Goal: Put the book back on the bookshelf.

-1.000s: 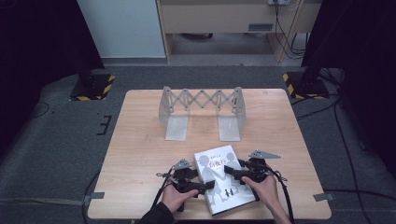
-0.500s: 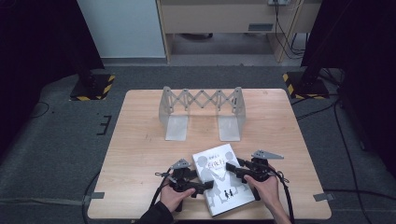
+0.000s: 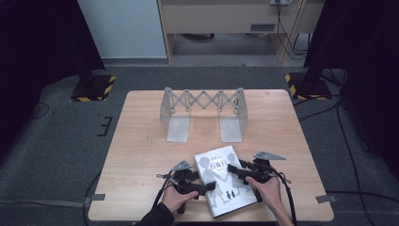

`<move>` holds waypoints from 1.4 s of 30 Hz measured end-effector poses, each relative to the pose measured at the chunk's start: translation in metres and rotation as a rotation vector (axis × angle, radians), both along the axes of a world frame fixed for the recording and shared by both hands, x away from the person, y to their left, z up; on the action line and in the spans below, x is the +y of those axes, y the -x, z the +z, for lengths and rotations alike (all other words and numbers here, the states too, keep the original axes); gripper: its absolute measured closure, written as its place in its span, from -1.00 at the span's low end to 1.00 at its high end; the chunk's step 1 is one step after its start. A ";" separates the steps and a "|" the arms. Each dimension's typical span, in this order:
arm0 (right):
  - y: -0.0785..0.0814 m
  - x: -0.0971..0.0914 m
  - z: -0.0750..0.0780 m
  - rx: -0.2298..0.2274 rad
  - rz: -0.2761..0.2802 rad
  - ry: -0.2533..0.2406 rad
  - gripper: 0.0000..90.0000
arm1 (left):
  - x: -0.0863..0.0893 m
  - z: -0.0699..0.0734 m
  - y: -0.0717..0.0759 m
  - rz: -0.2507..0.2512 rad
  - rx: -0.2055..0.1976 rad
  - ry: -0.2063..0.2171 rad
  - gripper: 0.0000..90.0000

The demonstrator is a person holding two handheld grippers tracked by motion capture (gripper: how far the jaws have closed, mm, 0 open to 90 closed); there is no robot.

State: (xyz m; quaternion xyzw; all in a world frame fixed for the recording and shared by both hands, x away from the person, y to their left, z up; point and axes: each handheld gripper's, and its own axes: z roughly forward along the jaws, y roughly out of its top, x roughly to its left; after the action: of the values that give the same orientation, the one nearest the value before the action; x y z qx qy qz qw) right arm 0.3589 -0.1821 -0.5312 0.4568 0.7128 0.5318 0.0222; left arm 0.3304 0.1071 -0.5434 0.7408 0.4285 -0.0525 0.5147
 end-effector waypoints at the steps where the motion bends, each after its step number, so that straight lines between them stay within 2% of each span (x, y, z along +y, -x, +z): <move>1: 0.000 0.000 0.000 -0.001 0.003 0.001 -0.14 | -0.003 0.001 0.001 0.006 -0.007 -0.017 -1.00; 12: 0.001 0.003 -0.001 -0.006 0.003 0.011 -0.20 | -0.005 0.002 0.001 0.031 0.004 -0.025 -1.00; 15: 0.002 0.004 0.001 -0.027 0.007 0.027 -0.20 | -0.003 0.002 0.000 0.027 0.005 -0.023 -0.97; 22: 0.004 0.002 0.007 -0.065 0.014 0.027 -0.01 | 0.000 0.003 -0.001 0.025 0.017 -0.022 -0.90; 25: 0.005 0.001 0.009 -0.082 0.011 0.006 0.09 | 0.001 0.007 -0.002 0.018 0.027 -0.023 -0.88; 27: 0.006 -0.001 0.012 -0.102 0.001 -0.020 0.16 | 0.002 0.009 -0.002 0.016 0.013 -0.020 -0.87; 30: 0.007 -0.002 0.016 -0.129 0.000 -0.025 0.16 | 0.004 0.013 -0.002 0.024 -0.010 -0.010 -0.79; 31: 0.007 -0.002 0.016 -0.125 -0.001 -0.027 0.16 | 0.004 0.014 -0.001 0.024 -0.023 -0.012 -0.77; 37: 0.008 -0.003 0.020 -0.153 -0.005 -0.037 0.18 | 0.005 0.019 -0.001 0.033 -0.047 -0.005 -0.73; 42: 0.010 -0.005 0.026 -0.211 -0.020 -0.076 0.25 | 0.008 0.028 0.000 0.057 -0.109 0.017 -0.61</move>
State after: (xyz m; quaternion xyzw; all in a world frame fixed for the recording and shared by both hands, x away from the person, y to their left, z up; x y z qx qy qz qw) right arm 0.3491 -0.1873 -0.5050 0.4058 0.6813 0.6032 0.0851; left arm 0.3300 0.1149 -0.5153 0.7256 0.4202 -0.0013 0.5449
